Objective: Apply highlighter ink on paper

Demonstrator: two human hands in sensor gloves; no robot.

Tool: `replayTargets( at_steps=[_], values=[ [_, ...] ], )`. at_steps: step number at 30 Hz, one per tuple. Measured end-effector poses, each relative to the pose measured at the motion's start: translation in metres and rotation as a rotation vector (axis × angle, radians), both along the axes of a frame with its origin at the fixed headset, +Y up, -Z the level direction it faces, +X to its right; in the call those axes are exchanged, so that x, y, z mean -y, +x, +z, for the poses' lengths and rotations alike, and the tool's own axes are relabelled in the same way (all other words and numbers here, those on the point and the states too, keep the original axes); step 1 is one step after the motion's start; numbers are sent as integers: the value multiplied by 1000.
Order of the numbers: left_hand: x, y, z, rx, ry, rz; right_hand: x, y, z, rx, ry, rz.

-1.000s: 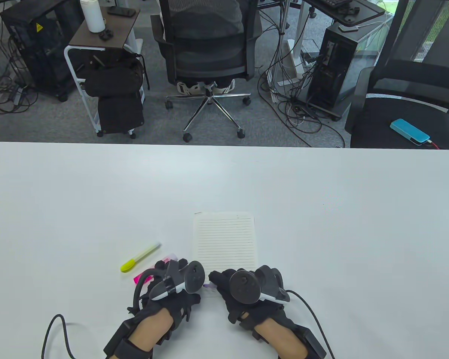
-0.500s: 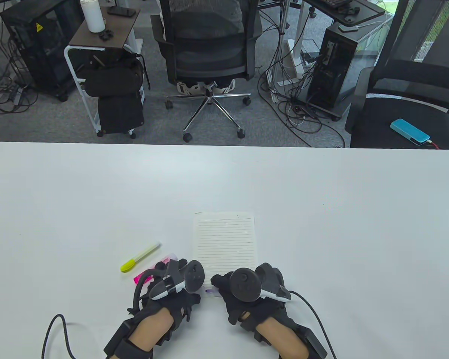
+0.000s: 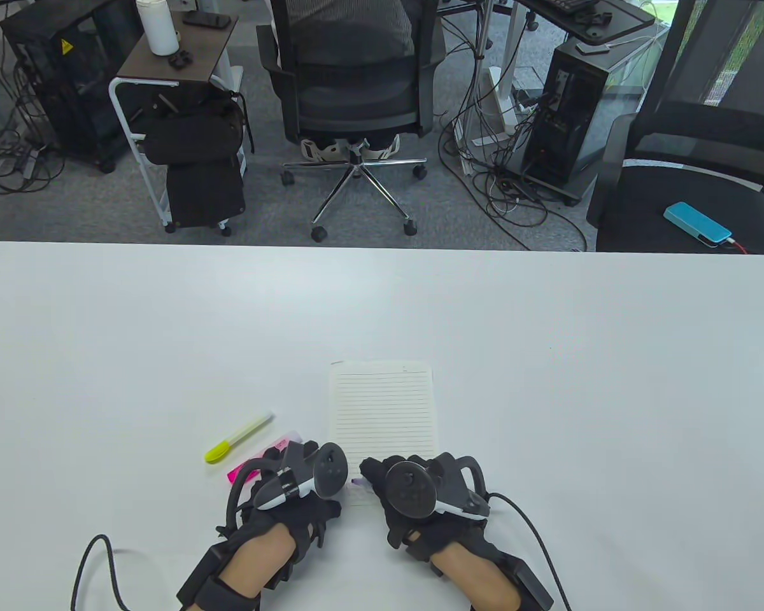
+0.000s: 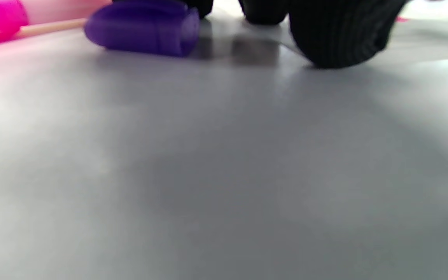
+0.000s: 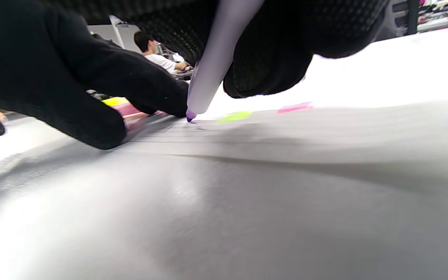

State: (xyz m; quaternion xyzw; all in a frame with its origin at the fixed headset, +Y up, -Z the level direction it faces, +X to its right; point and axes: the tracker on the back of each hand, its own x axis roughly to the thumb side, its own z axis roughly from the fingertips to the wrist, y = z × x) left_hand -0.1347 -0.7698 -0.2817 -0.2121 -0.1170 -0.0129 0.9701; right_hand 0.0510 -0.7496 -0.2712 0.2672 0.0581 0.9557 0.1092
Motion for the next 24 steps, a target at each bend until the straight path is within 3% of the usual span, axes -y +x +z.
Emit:
replayTargets(
  at_steps=[24],
  values=[
    [0,0,0,-7,-11,-1,-6,3,3,-21,-62,-93]
  ],
)
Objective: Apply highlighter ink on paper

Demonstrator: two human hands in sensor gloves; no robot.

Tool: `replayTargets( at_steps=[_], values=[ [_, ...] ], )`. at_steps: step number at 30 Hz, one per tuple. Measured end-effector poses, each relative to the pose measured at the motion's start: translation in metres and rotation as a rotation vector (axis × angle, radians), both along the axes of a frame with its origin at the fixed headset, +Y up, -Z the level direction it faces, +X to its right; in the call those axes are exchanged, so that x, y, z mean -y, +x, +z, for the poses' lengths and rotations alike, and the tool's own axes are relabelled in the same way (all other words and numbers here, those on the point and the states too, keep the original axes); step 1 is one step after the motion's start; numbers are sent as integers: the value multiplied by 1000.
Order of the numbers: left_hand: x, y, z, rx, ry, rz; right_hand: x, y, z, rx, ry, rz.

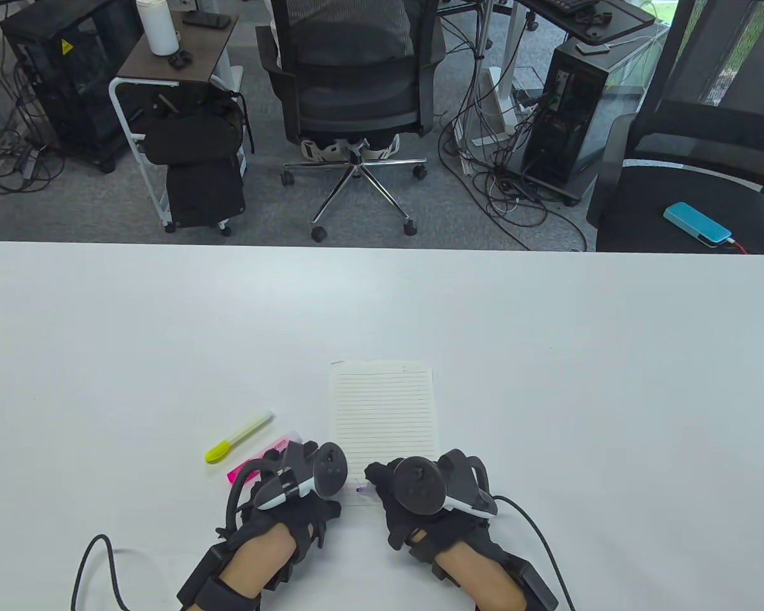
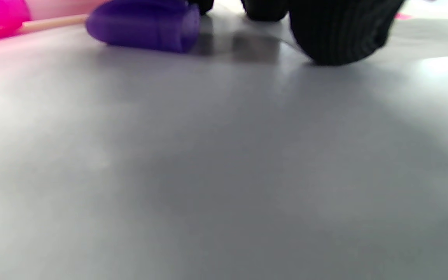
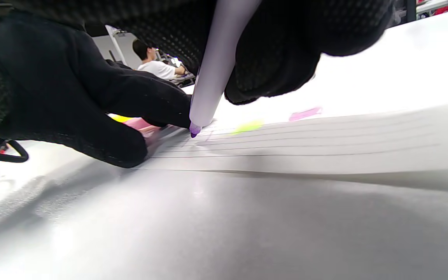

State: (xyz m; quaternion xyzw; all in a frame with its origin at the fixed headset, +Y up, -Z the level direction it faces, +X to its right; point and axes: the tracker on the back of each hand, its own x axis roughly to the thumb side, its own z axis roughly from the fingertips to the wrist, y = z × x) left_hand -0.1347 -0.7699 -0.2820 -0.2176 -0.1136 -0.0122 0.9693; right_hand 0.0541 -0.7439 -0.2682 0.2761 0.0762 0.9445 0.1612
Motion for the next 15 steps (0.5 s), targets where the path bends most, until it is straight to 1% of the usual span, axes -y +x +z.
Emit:
replayTargets(
  at_steps=[3,5,7,11,15],
  values=[
    [0,0,0,0,-1,0,2,-4,1,-17,3,18],
    [0,0,0,0,-1,0,4,-6,2,-25,-16,33],
    [0,0,0,0,-2,0,4,-7,1,-20,-5,36],
    [0,0,0,0,-3,1,0,-3,0,31,20,85],
    [0,0,0,0,-3,1,0,-1,0,40,12,78]
  ],
)
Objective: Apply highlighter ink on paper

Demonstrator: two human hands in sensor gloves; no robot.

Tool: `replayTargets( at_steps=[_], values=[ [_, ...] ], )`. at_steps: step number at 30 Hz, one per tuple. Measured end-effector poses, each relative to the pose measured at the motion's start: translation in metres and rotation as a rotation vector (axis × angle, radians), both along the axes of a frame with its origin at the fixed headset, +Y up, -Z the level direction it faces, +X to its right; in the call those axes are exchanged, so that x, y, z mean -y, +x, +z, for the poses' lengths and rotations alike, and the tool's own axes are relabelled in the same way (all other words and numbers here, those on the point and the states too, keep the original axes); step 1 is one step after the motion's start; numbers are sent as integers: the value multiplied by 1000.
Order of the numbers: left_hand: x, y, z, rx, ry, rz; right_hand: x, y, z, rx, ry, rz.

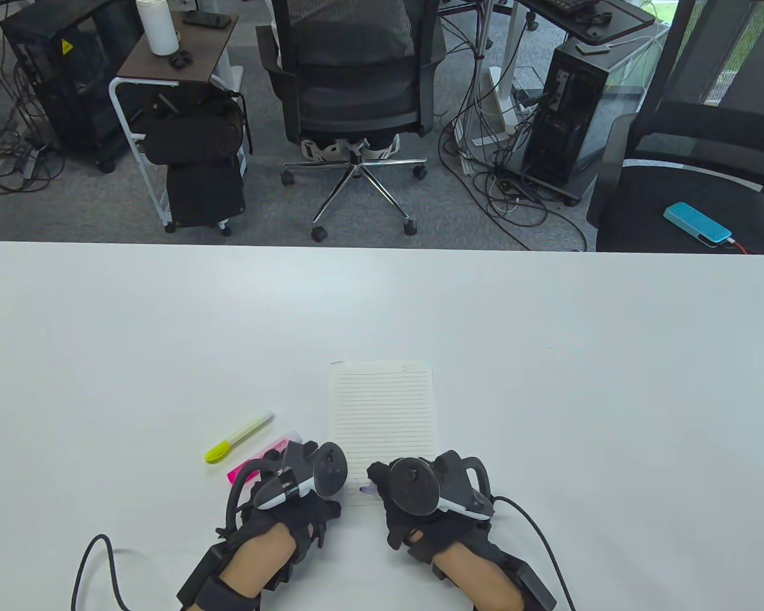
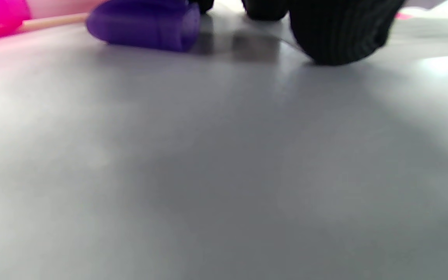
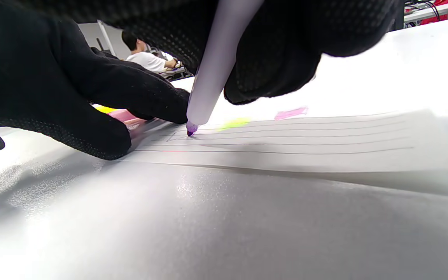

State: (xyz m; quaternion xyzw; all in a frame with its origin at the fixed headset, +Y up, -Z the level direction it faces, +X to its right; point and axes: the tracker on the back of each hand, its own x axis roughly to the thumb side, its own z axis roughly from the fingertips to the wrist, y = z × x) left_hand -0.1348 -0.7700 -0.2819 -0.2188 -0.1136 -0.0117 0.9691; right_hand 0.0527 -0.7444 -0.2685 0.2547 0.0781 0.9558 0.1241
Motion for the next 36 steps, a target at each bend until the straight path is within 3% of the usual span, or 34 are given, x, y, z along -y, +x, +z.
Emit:
replayTargets(
  at_steps=[12,21,27,32,36],
  values=[
    [0,0,0,-2,-3,2,4,-2,0,-35,14,-77],
    [0,0,0,-2,-5,3,7,-4,-1,-44,-25,-49],
    [0,0,1,-2,-5,4,14,-7,-3,-31,13,-44],
    [0,0,0,-2,-6,4,8,-6,-2,-40,-34,-39],
    [0,0,0,-2,-6,4,12,-7,-3,-19,5,-35]
  ],
)
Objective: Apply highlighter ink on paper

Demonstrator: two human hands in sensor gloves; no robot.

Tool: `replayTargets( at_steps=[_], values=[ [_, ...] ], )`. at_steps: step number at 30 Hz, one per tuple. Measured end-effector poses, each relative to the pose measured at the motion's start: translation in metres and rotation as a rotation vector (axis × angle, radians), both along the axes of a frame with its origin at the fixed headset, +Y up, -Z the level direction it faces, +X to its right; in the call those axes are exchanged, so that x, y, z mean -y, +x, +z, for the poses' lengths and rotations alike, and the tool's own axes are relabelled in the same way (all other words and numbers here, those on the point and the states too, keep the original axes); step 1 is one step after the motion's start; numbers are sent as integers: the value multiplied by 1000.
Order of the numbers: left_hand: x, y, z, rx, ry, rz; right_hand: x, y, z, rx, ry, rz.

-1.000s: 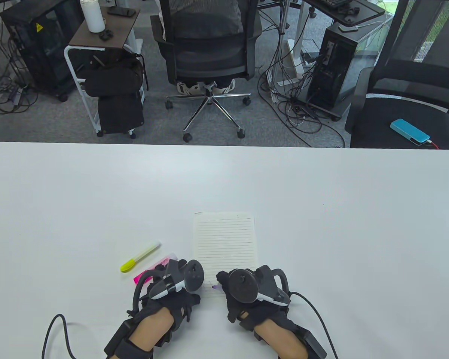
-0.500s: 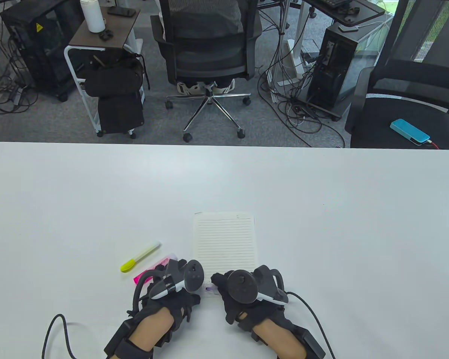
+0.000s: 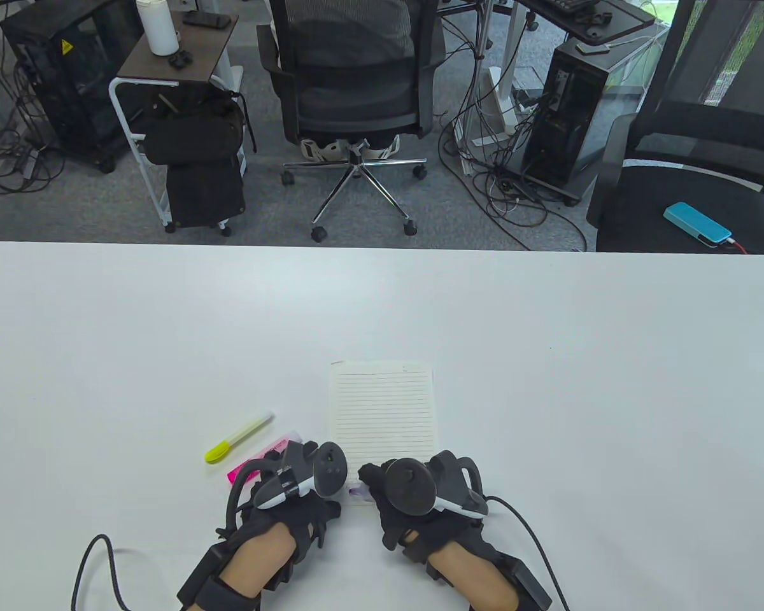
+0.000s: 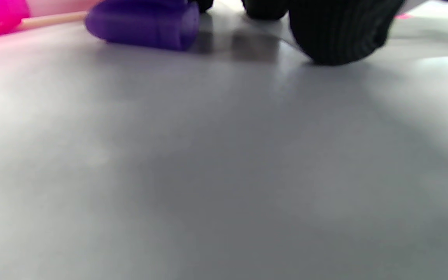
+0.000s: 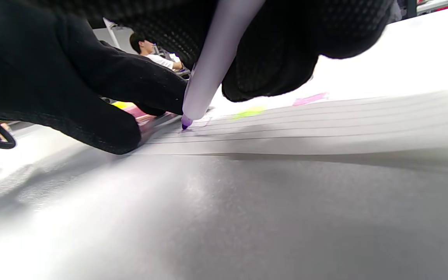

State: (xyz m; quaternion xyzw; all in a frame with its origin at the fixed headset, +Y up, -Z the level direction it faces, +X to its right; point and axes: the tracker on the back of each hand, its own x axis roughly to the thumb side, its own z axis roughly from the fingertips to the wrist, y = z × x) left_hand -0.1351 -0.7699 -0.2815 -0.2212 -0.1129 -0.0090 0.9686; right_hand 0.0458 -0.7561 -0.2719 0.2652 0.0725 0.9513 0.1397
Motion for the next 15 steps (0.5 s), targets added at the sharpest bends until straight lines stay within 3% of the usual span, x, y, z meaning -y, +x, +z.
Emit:
replayTargets(
  at_steps=[7,12,15],
  values=[
    [0,0,0,0,-2,1,-4,0,0,-11,-45,4],
    [0,0,0,0,-2,1,1,-3,-1,11,14,13],
    [0,0,0,-1,-4,3,0,-3,-2,9,-27,11]
  ],
)
